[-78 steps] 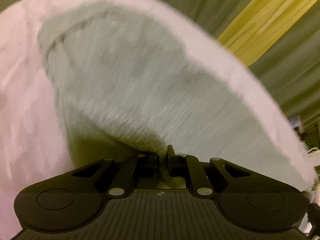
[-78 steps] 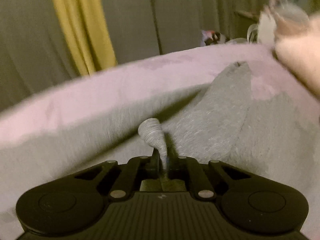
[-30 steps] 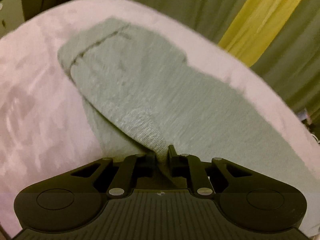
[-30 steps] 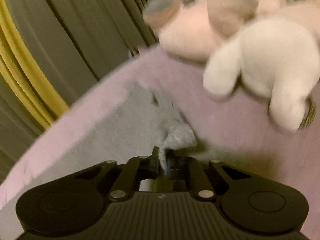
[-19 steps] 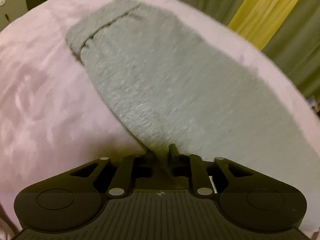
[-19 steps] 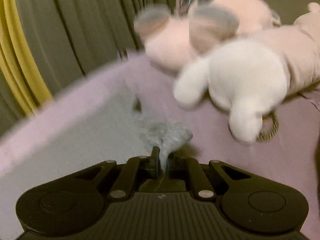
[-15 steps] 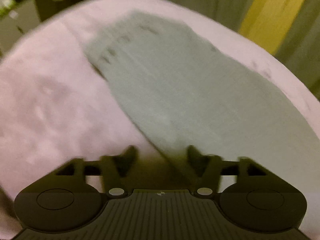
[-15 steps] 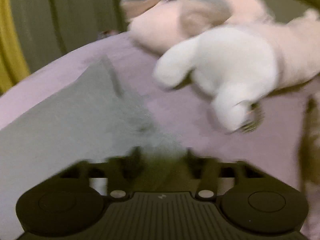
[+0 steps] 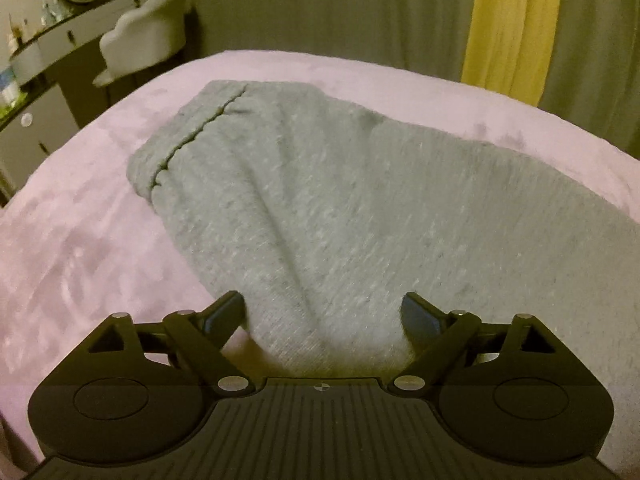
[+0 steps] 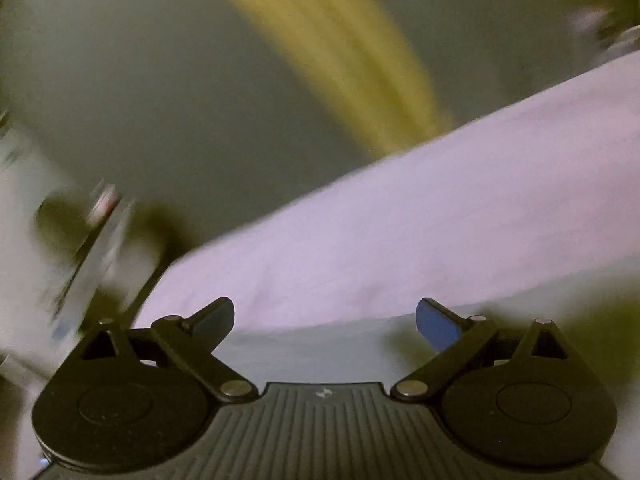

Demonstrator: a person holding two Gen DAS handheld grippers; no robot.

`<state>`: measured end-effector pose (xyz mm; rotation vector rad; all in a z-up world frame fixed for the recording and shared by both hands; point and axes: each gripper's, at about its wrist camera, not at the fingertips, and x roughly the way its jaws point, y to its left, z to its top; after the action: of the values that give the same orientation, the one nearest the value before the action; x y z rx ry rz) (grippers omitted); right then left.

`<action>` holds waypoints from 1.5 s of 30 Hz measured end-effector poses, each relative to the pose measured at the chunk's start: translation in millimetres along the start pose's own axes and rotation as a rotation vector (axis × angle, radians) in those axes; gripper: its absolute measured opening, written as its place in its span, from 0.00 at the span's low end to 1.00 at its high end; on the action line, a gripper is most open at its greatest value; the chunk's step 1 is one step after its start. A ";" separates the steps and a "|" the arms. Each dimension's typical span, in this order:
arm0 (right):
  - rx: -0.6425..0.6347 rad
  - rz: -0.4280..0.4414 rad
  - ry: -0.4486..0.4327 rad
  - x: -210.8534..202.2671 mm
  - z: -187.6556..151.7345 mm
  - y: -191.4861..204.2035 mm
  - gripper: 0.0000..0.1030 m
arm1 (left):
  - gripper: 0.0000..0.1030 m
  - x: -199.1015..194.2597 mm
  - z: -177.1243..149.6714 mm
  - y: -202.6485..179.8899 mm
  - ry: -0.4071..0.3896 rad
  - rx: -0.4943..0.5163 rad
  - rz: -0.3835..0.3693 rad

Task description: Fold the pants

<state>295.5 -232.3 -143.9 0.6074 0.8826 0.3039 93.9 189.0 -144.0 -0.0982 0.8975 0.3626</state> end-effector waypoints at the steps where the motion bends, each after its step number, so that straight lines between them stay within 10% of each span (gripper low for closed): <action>1: -0.028 0.046 0.067 34.8 5.0 13.2 0.95 | 0.92 -4.0 -3.6 5.1 -0.006 -0.009 -0.010; 7: 0.081 0.139 0.395 172.9 18.8 27.6 0.95 | 0.94 24.5 -6.2 31.1 0.104 -0.165 -0.075; 19: 0.328 0.280 0.854 243.3 2.6 41.4 0.96 | 0.96 26.2 -9.0 24.6 0.092 -0.169 -0.076; 24: 0.454 0.317 0.786 255.1 10.3 43.7 0.96 | 0.97 27.3 -8.3 22.2 0.093 -0.165 -0.070; 29: 0.706 0.476 0.383 215.1 37.3 -11.8 0.96 | 0.97 27.2 -8.3 23.4 0.093 -0.165 -0.071; 32: 0.638 0.343 0.105 176.5 49.9 -28.3 0.96 | 0.97 27.2 -8.2 24.0 0.094 -0.165 -0.070; 38: 0.467 0.510 0.377 169.4 26.2 26.5 0.96 | 0.98 27.6 -7.8 23.3 0.094 -0.164 -0.065; 41: 0.382 0.439 0.600 189.1 -2.6 48.5 0.96 | 0.98 27.2 -8.1 23.4 0.095 -0.165 -0.066; 45: 0.212 0.167 0.285 180.8 10.1 53.7 0.95 | 0.98 27.1 -8.5 24.6 0.097 -0.169 -0.070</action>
<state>413.2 -105.5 -219.8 0.8509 1.1500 0.4588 94.4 217.2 -168.8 -0.3044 0.9553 0.3700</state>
